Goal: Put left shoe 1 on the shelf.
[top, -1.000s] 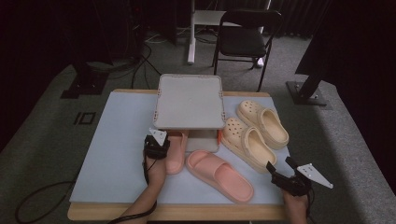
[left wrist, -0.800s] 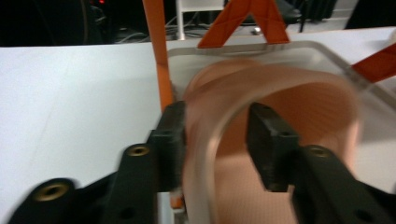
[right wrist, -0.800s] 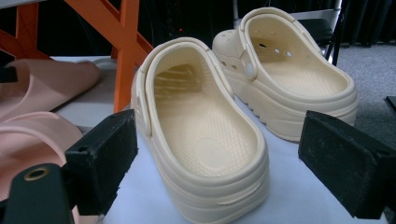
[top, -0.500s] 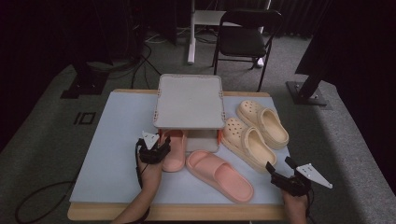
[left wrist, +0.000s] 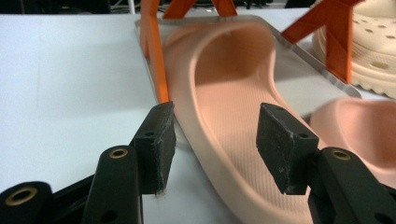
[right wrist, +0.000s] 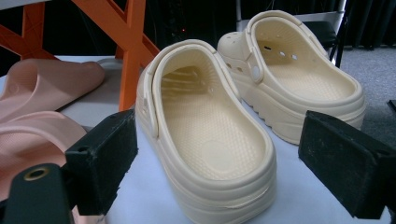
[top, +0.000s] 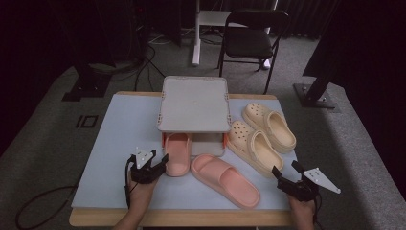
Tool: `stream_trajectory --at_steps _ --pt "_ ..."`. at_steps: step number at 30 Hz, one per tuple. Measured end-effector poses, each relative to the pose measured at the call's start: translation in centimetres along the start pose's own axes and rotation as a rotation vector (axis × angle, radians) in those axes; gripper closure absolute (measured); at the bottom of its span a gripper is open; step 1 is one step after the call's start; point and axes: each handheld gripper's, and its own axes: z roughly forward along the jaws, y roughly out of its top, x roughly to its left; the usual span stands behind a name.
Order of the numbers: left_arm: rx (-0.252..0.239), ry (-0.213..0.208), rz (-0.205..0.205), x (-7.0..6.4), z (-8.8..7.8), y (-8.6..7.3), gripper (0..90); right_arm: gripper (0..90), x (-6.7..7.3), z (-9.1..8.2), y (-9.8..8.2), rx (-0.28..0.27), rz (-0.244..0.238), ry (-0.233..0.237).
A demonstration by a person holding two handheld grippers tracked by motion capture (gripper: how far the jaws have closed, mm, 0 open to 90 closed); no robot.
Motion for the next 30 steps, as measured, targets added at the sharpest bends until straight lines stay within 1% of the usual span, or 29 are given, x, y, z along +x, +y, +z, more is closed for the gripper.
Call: stream_trajectory --at_steps 2,4,5,7,12,14,16,17,18,19,22,24,26,28,30 --pt "0.004 -0.009 0.011 -0.2 -0.3 -0.3 45.7 11.4 0.0 0.0 0.0 0.000 0.000 0.002" --pt "0.006 -0.010 0.012 -0.2 -0.6 -0.4 45.6 11.4 0.0 0.0 0.0 0.001 -0.001 0.000" --pt "0.012 -0.026 0.014 -0.5 -1.0 -0.8 45.6 11.4 0.0 0.1 0.0 0.002 -0.001 -0.001" --pt "0.013 -0.029 0.027 -0.8 -1.3 -1.0 43.7 11.4 0.0 0.1 -0.1 0.002 0.000 -0.001" --pt "0.023 -0.037 0.040 -1.4 -1.8 -1.5 39.1 11.4 0.0 0.1 -0.1 0.002 -0.002 0.000" --pt "0.034 -0.036 0.046 -1.5 -1.8 -1.8 39.1 11.4 0.0 0.1 -0.1 0.002 -0.001 0.000" --pt "0.035 -0.032 0.045 -1.6 -1.8 -1.9 37.3 11.4 0.0 0.1 -0.1 0.004 -0.002 -0.003" --pt "0.044 -0.028 0.060 -1.8 -1.7 -2.2 37.3 11.4 0.0 0.1 -0.1 0.004 -0.002 -0.003" --pt "0.049 -0.024 0.063 -1.9 -1.7 -2.2 37.2 11.4 0.0 0.1 -0.1 0.004 0.000 -0.001" --pt "0.051 -0.030 0.058 -1.9 -1.6 -2.4 37.0 11.4 0.0 0.1 -0.1 0.004 0.000 -0.002" --pt "0.063 -0.026 0.069 -2.1 -1.5 -2.6 35.6 11.4 0.0 0.1 -0.1 0.003 0.000 -0.001" --pt "0.083 -0.022 0.078 -2.3 -1.3 -2.8 32.2 11.4 0.0 0.1 -0.1 0.006 0.002 -0.001" --pt "0.090 -0.027 0.079 -2.4 -1.2 -3.1 31.9 11.4 0.0 0.1 -0.1 0.009 0.002 -0.001" --pt "0.114 -0.032 0.088 -2.6 -1.0 -3.3 28.6 11.4 0.1 0.1 -0.1 0.008 0.002 -0.001" --pt "0.127 -0.029 0.093 -2.7 -0.8 -3.5 28.6 11.4 0.0 0.1 -0.1 0.008 0.004 -0.001"
